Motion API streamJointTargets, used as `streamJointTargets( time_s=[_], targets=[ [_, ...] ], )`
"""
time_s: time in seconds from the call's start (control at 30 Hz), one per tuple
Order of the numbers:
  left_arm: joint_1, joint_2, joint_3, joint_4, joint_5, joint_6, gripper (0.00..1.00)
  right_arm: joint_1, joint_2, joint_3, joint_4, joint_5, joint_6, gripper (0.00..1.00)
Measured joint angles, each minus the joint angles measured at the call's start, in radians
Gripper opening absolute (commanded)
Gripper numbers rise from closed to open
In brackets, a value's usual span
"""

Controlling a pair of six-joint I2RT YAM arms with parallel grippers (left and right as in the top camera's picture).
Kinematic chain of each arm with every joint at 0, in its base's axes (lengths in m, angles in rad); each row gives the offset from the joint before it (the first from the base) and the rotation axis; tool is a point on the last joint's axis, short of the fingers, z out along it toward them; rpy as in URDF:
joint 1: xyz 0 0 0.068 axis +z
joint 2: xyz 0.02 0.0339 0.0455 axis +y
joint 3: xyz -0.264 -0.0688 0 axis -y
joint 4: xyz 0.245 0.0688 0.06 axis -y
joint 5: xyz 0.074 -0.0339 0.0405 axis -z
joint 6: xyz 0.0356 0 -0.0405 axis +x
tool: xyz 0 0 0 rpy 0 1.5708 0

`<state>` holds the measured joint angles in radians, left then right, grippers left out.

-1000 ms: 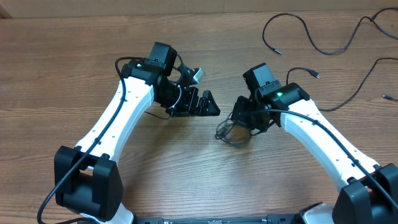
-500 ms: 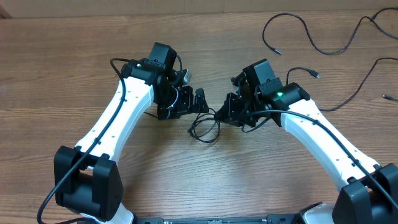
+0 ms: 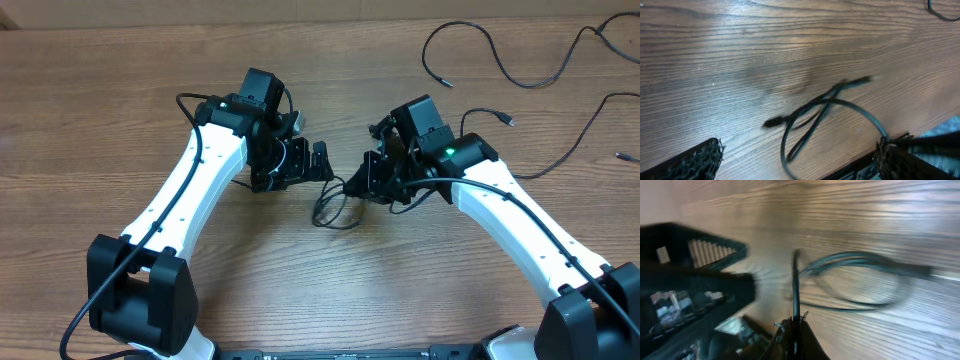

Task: Untangle cables

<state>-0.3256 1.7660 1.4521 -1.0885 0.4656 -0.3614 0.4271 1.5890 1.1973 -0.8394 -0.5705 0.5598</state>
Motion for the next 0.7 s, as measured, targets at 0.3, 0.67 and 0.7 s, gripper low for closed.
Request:
streamJointTargets(
  time_s=[0.3, 0.67, 0.7],
  targets=[
    [0.0, 0.0, 0.0, -0.012, -0.037, -0.006, 0.77, -0.002, 0.0, -0.001, 0.122, -0.124, 0.042, 0.04],
    [-0.001, 0.0, -0.018, -0.023, -0.04, 0.003, 0.72, -0.003, 0.0, -0.004, 0.188, -0.158, 0.117, 0.04],
    [-0.002, 0.0, -0.019, -0.024, -0.041, 0.007, 0.72, -0.002, 0.0, -0.004, 0.222, -0.214, 0.11, 0.04]
  ],
)
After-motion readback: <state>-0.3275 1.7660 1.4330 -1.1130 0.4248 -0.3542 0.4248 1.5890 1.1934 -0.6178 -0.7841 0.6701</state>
